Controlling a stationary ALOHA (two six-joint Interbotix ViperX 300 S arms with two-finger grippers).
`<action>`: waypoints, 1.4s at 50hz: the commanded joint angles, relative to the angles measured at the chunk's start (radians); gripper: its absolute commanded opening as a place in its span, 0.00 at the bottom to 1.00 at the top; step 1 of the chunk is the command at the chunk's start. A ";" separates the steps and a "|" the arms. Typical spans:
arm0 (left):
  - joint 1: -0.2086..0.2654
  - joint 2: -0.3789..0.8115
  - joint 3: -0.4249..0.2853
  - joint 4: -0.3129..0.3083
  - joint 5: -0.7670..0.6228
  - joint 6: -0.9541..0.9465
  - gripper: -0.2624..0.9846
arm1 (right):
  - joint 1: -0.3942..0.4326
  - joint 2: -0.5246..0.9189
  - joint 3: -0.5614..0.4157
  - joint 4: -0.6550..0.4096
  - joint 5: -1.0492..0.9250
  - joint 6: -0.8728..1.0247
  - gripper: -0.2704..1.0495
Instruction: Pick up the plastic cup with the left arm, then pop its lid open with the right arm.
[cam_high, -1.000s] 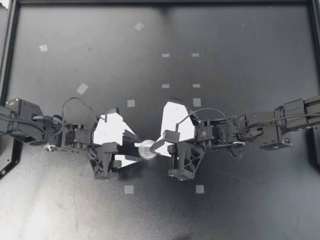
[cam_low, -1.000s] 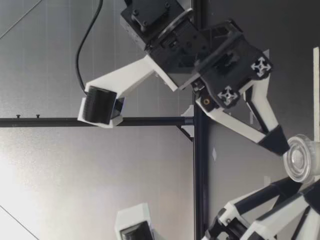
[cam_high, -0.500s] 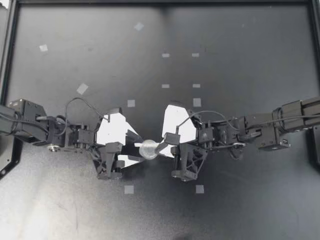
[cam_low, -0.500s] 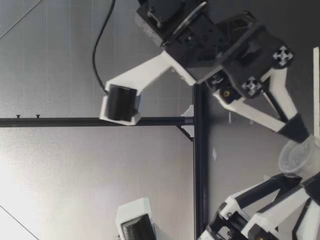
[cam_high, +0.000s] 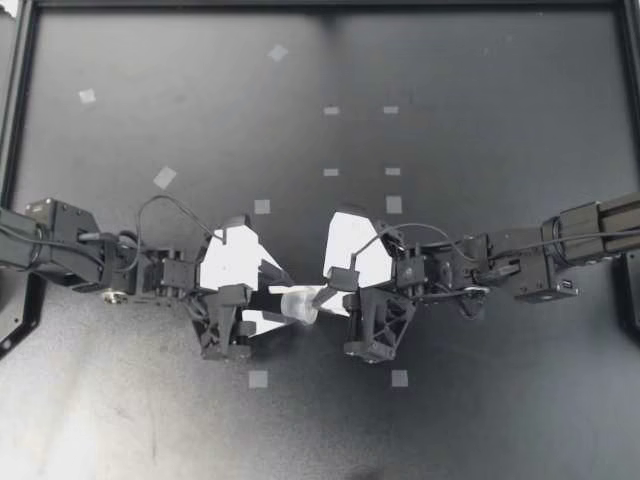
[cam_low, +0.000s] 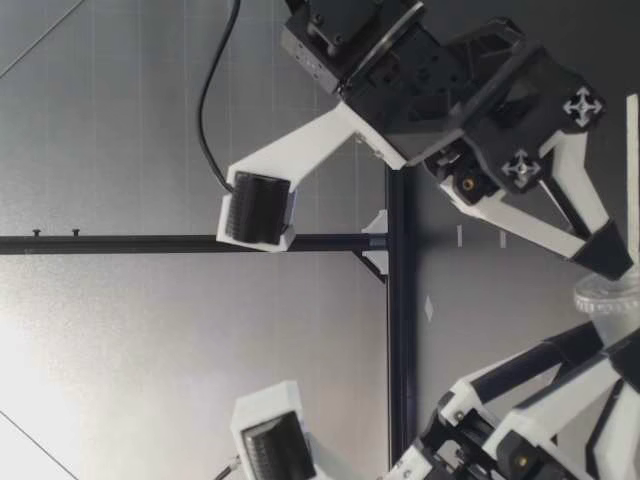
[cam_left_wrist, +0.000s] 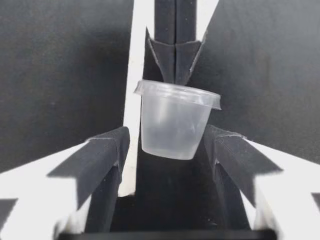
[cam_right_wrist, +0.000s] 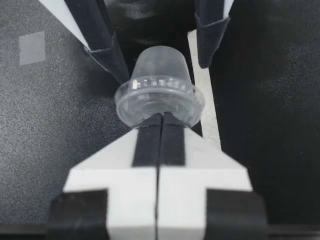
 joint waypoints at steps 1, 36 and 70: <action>-0.009 -0.009 -0.020 0.000 0.002 0.000 0.69 | 0.002 -0.015 -0.011 0.000 -0.008 0.000 0.15; -0.018 0.020 -0.063 0.003 0.074 0.015 0.51 | 0.002 -0.028 -0.003 0.000 -0.008 0.002 0.15; -0.017 -0.278 0.117 -0.003 -0.330 0.106 0.34 | -0.020 -0.397 0.250 0.077 -0.169 0.324 0.64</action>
